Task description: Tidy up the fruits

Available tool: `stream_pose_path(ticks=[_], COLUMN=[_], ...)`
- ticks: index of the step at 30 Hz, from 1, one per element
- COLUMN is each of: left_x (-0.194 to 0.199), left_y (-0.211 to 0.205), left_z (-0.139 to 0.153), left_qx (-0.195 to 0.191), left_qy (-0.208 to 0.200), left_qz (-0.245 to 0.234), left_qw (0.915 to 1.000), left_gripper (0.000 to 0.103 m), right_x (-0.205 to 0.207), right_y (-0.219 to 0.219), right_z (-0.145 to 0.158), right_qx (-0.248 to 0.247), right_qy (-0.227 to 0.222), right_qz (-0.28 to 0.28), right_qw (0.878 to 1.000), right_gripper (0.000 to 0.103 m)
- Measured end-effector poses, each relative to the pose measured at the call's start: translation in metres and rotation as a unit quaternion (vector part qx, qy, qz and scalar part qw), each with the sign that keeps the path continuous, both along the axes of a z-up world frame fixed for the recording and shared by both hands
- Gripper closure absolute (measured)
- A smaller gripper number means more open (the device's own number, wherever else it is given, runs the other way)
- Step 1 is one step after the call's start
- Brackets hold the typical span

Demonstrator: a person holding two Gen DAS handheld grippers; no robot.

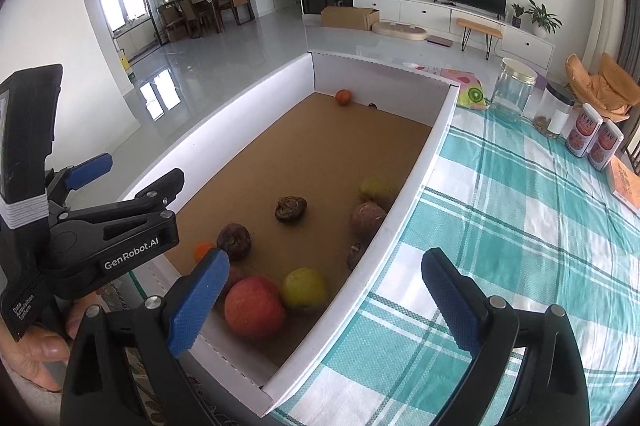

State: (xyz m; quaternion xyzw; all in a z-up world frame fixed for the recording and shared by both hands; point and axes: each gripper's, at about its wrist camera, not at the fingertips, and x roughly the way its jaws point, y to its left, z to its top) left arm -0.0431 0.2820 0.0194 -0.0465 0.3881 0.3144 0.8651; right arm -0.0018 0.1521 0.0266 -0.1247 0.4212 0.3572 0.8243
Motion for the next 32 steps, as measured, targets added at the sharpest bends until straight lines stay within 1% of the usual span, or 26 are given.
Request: stream_pose_path(ticks=[2,9,16,25,28,32], left_x=[-0.002,-0.004,-0.008,-0.009,-0.013,-0.014], left_y=[0.002,0.006,0.015,0.017,0.014,0.009], left_z=[-0.001,-0.001,-0.005,-0.008,-0.006,-0.003], left_qx=[-0.01,-0.009,-0.031,-0.033,-0.036,-0.021], left_qy=[-0.003,0.004,0.004,0.009,-0.004,-0.011], left_qz=[-0.004,-0.005,-0.001,0.0,-0.004,-0.011], left_qw=[0.9999,0.9999,0.9995,0.9994,0.9993,0.9997], left_gripper=[0.011,0.011,0.011,0.011,0.011,0.011], right_x=[-0.001,-0.004,-0.003,-0.004,-0.004,-0.004], right_y=[0.004,0.017,0.022,0.024,0.024,0.027], right_z=[0.0,0.003,0.001,-0.002,-0.002,-0.004], right_qx=[-0.004,-0.028,-0.034,-0.043,-0.044,-0.048], right_qy=[0.004,0.002,0.018,0.018,0.016,0.017], right_qz=[0.0,-0.007,-0.016,-0.018,-0.021,-0.02], right_qw=[1.0,1.0,0.999,0.999,0.999,0.999], right_gripper=[0.006,0.006,0.006,0.005,0.005,0.005])
